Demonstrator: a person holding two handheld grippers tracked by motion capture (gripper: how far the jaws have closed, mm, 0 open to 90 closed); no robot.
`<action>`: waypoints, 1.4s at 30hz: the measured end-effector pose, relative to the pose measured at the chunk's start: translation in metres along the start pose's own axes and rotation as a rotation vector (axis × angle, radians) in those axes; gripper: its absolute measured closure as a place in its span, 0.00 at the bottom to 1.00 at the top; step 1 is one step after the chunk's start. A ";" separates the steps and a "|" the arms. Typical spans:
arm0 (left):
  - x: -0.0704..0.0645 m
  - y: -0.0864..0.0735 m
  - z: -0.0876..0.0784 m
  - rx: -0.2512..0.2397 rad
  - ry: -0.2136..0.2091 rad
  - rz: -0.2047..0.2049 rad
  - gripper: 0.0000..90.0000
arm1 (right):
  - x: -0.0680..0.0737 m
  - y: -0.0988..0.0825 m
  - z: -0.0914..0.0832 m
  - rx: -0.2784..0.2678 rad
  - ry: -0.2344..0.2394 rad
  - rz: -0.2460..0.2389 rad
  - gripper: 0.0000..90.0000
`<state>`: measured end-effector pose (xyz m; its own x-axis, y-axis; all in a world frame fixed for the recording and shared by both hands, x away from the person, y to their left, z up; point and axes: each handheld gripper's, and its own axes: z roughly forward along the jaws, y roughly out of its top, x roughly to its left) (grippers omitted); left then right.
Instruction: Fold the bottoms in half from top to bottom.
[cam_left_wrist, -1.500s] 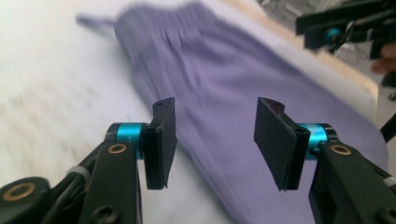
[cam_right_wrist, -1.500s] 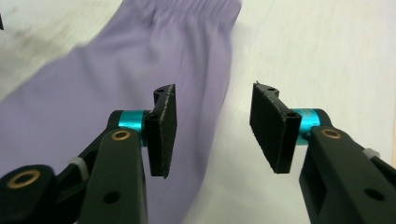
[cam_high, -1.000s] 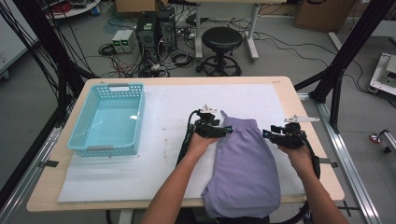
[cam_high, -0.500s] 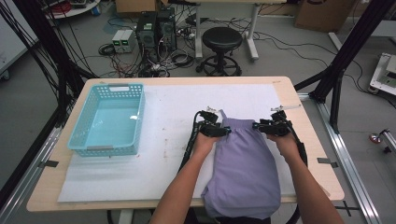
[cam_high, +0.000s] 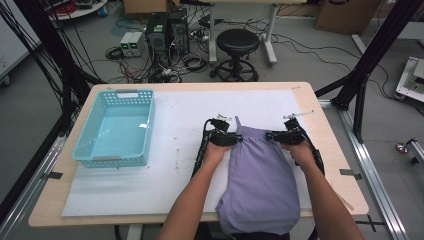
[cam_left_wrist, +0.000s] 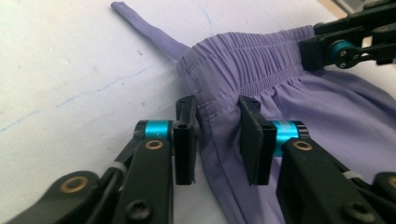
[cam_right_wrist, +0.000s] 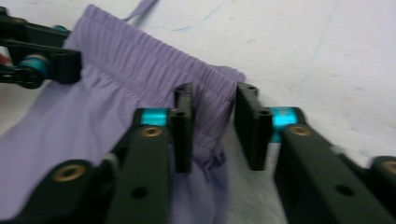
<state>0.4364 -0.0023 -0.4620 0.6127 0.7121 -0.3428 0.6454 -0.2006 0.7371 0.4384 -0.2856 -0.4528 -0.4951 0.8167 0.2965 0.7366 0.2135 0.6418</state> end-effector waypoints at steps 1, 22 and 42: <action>0.000 0.000 0.000 0.002 -0.002 0.002 0.79 | -0.002 0.000 0.000 0.002 0.011 0.012 0.82; -0.016 0.013 -0.038 -0.165 -0.137 0.134 0.88 | 0.010 0.011 -0.042 -0.171 0.052 -0.137 0.92; -0.061 -0.039 -0.086 -0.213 -0.225 0.221 0.87 | 0.060 -0.048 -0.098 -0.248 0.082 -0.243 0.92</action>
<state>0.3351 0.0202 -0.4199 0.8269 0.4966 -0.2637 0.3914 -0.1717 0.9041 0.3281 -0.2998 -0.3962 -0.6847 0.7103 0.1635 0.4634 0.2511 0.8498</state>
